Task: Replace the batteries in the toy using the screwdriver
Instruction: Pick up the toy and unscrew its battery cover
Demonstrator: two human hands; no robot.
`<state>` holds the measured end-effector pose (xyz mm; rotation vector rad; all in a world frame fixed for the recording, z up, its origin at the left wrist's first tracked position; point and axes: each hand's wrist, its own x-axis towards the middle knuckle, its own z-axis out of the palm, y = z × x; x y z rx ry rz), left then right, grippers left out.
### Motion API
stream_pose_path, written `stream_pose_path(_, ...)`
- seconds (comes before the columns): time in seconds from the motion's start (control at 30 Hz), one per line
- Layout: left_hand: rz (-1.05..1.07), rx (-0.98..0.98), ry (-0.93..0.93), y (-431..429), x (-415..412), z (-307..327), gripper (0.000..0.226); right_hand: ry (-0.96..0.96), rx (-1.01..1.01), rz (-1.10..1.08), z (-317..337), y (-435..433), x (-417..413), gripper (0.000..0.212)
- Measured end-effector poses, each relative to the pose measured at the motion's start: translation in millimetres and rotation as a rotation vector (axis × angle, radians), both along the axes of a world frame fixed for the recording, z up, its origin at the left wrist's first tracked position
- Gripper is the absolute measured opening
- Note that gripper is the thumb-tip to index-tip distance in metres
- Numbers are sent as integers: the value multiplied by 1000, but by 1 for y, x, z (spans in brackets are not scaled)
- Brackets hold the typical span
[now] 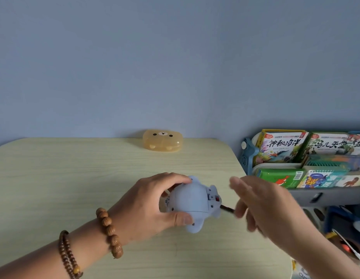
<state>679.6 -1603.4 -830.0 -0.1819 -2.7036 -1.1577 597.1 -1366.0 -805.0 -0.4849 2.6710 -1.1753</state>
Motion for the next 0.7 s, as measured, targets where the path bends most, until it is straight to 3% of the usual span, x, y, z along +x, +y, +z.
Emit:
stream_pose_path(0.07,6,2,-8,-1,1,-2,64,302,203,-90,-12,9,0,35)
stream_pose_path(0.13,4,-10,-4,0,1,-3,62,394,368,-53,-29,10,5,46)
stream_pose_path(0.2,3,-39,9,-1,-1,-5,63,456,415,9,-44,9,6,42)
stream_pose_path(0.3,14,-33,8,-2,-2,-8,67,521,303,31,-47,9,4,14)
stream_pose_path(0.4,16,-11,5,-2,-2,-10,67,459,203,-17,-33,12,0,19)
stream_pose_path(0.57,16,-41,9,-2,-5,-12,70,301,-251,20,24,25,3,16)
stream_pose_path(0.63,16,-33,8,-1,-5,-10,67,310,-300,96,37,25,7,16)
stream_pose_path(0.7,17,-11,-4,0,-5,-9,64,385,-211,137,39,24,10,18)
